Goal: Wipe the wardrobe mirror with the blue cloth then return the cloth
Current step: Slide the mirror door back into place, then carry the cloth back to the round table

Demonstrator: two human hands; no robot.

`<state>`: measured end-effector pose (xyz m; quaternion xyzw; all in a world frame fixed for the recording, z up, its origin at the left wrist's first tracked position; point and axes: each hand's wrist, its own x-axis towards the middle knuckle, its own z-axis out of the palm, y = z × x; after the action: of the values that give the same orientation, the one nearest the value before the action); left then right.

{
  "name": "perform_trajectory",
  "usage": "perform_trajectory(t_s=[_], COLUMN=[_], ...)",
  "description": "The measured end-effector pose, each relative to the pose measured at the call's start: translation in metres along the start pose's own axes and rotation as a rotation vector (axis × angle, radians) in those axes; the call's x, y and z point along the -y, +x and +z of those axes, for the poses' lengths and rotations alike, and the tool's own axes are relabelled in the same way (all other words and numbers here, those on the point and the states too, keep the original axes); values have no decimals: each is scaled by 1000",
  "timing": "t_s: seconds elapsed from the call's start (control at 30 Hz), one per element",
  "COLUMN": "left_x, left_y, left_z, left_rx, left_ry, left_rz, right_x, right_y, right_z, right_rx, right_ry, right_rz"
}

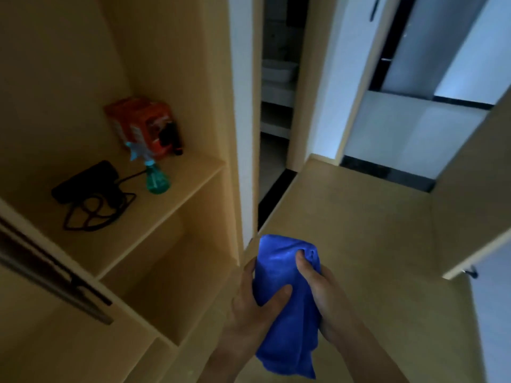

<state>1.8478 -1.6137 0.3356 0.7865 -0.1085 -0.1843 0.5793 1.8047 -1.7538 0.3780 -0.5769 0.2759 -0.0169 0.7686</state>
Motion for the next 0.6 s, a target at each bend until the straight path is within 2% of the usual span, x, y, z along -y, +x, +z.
perform_trajectory(t_s=[0.3,0.47,0.6], left_x=[-45,-64,-74], left_y=[-32,-59,-85], left_z=[134,207,262], left_rx=[274,434,626], left_ry=[-155,-128,-60], left_rz=[-93,-64,-23], right_x=[-8,-18,-32], right_y=[-67,-110,-152], right_z=[-140,-210,-259], right_rx=[-203,-347,-507], right_ry=[190,248,327], right_rz=[-31,-81,-115])
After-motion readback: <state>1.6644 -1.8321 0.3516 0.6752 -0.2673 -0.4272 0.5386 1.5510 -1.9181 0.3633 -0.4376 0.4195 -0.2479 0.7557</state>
